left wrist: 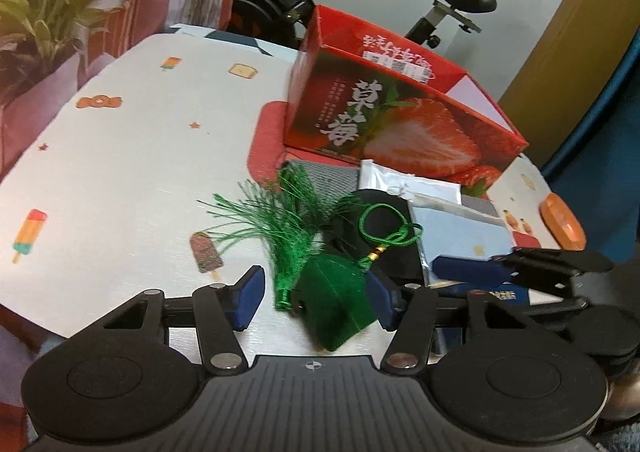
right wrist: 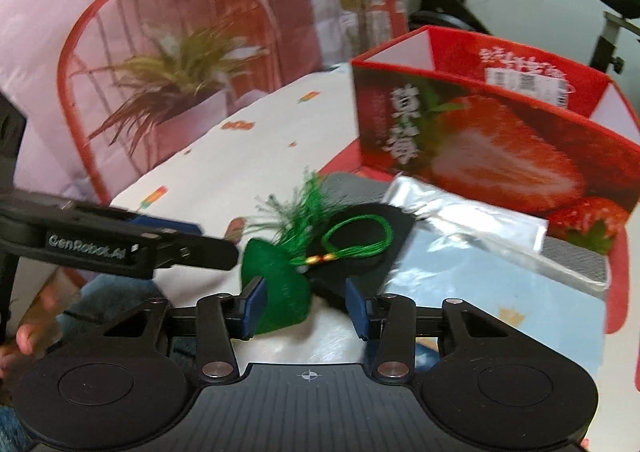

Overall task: Organize soft objects
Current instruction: 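Close both tools on the green tasseled pouch on the table, then lift the green pouch with both tools and carry it over the red box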

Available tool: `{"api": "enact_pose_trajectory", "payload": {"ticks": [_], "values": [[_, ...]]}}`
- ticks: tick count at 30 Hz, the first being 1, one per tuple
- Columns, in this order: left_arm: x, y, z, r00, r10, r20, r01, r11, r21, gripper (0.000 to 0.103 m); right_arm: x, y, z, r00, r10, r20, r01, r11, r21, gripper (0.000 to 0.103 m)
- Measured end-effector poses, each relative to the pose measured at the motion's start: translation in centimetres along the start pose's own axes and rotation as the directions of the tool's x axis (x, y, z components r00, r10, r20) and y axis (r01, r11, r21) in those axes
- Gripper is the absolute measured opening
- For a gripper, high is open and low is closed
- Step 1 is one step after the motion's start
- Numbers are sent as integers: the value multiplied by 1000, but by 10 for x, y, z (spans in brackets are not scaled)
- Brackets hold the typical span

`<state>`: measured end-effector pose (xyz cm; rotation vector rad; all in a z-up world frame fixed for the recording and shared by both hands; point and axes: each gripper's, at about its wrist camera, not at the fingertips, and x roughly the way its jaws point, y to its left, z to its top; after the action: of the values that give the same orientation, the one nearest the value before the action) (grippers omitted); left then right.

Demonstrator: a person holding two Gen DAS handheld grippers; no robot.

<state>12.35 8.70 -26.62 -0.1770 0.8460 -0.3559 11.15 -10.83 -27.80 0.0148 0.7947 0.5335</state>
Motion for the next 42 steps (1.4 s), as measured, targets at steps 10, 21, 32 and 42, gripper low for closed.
{"api": "enact_pose_trajectory", "payload": {"ticks": [10,21,32,42], "values": [[15,7,-3,996,-80,-32,78,995,-58,51,21,9,-8,998,23,-64,-26,999,-45,40],[31,13,-8,990,-142,-17,138,982,-128,51,42,12,-9,996,45,-83,-52,996,-78,41],[38,14,-15,988,-157,-16,152,974,-168,47,37,13,-11,998,57,-34,-60,995,-80,39],[24,5,-6,987,-159,14,159,976,-147,47,21,14,-3,999,50,19,-48,994,-97,39]]}}
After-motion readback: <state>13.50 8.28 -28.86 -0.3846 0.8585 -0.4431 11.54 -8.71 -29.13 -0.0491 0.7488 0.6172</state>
